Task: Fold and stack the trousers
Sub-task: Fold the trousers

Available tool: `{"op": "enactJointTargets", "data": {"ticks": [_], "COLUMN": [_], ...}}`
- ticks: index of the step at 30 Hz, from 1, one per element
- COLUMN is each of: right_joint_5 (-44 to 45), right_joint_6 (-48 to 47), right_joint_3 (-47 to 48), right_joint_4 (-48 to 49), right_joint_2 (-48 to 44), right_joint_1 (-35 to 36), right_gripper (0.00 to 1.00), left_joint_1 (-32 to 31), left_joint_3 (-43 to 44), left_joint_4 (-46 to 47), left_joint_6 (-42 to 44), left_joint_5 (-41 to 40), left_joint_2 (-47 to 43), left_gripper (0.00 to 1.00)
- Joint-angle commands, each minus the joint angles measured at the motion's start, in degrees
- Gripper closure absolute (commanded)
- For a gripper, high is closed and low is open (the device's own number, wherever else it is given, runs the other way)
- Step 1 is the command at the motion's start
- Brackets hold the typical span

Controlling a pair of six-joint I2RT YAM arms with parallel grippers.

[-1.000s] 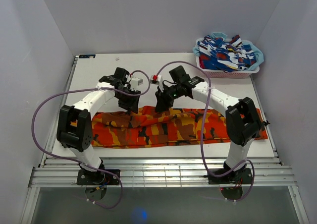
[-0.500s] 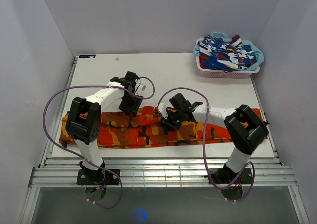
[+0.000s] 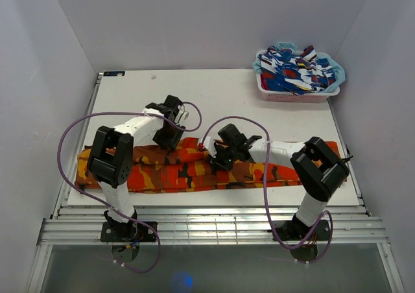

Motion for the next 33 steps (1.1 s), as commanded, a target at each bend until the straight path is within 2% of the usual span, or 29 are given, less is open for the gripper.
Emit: {"op": "enactJointTargets", "data": {"ticks": [1,8,24,29,33], "right_joint_5": [1.9,1.0,0.3,-0.5,-0.6], "right_joint_6": [-0.8,-0.6,1.5,2.8,3.5], "right_joint_3": [0.1,0.3,1.1,1.2,1.0], "right_joint_4": [-2.2,-4.6,-6.9,-6.8,-6.4], "right_joint_2": [3.9,4.4,5.4,5.7,5.7], "right_joint_1": [1.1,1.6,2.5,2.7,2.8], "right_gripper": [0.92,0.92,0.92,0.92,0.92], "left_joint_1": [0.0,0.6,2.2,2.3,0.9], "left_joint_3": [-0.8,-1.7,-3.5,0.5,5.1], "left_joint_4": [1.4,2.9,6.6,4.5,-1.5], "left_joint_6": [1.3,2.4,7.0,7.3,6.9], "left_joint_5": [-3.4,-5.4,-8.5,-4.7,-0.4], "left_joint_2": [-0.1,-0.3,0.6,2.5,5.3], "left_gripper": [0.40,0.44,0.43,0.39,0.35]}}
